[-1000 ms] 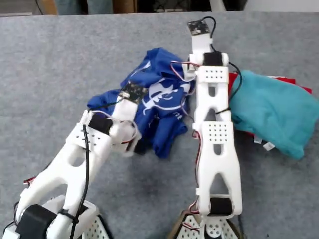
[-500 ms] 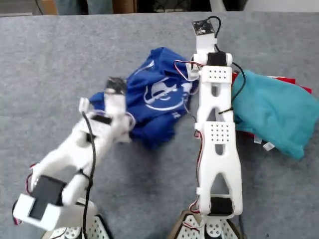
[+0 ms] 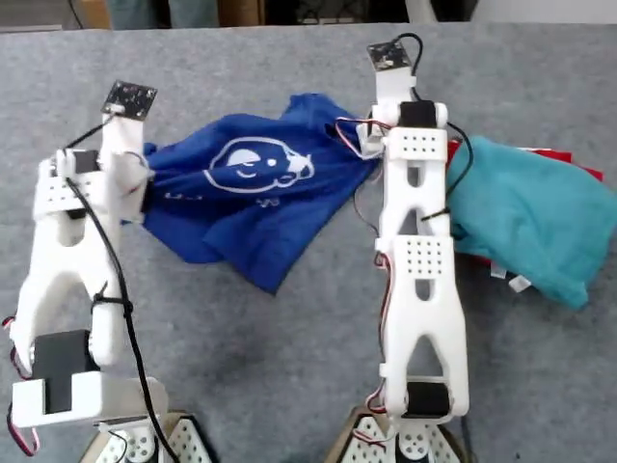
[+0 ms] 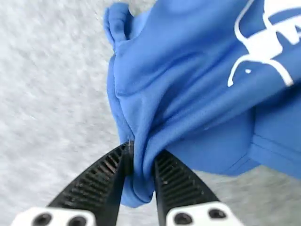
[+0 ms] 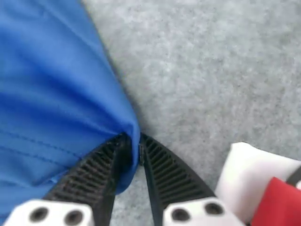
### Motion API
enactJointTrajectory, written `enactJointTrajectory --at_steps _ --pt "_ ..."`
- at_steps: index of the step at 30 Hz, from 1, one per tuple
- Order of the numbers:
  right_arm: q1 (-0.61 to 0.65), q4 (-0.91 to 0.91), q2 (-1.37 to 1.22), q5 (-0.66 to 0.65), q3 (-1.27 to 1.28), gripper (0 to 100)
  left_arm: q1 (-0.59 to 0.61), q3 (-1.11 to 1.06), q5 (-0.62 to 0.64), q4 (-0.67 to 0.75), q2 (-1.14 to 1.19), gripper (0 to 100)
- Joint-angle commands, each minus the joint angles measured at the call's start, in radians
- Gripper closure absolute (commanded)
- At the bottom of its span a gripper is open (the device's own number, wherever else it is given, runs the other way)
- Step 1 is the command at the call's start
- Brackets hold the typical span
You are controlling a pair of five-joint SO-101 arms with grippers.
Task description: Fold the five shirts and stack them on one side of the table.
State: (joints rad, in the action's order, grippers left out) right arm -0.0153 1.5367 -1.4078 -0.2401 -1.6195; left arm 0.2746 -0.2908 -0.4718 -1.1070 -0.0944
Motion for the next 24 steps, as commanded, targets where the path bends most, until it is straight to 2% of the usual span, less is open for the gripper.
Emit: enactJointTrajectory --at_steps 1,4,11,13,15,19,21,24 --pt "0.028 0.026 0.027 -0.066 -0.050 98.4 0.050 0.056 -0.127 0.043 -0.006 97" --pt "0.046 0.044 0.025 -0.103 -0.050 98.4 0.056 0.056 -0.181 0.170 -0.006 97" --pt "0.046 0.040 0.027 -0.098 -0.050 98.4 0.058 0.045 -0.187 0.453 0.048 97" --pt "0.044 0.038 0.025 -0.103 -0.050 98.4 0.062 0.058 -0.184 0.470 0.066 96" --pt "0.041 0.038 0.025 -0.103 -0.051 98.4 0.074 0.068 -0.176 0.470 0.074 89" --pt "0.043 0.037 0.025 -0.103 -0.051 98.4 0.107 0.090 0.031 0.468 0.049 76" --pt "0.044 0.037 0.025 -0.101 -0.051 98.4 0.122 0.113 0.107 0.468 0.025 75" --pt "0.041 0.025 0.025 -0.097 -0.051 98.4 0.139 0.143 0.132 0.459 -0.011 75"
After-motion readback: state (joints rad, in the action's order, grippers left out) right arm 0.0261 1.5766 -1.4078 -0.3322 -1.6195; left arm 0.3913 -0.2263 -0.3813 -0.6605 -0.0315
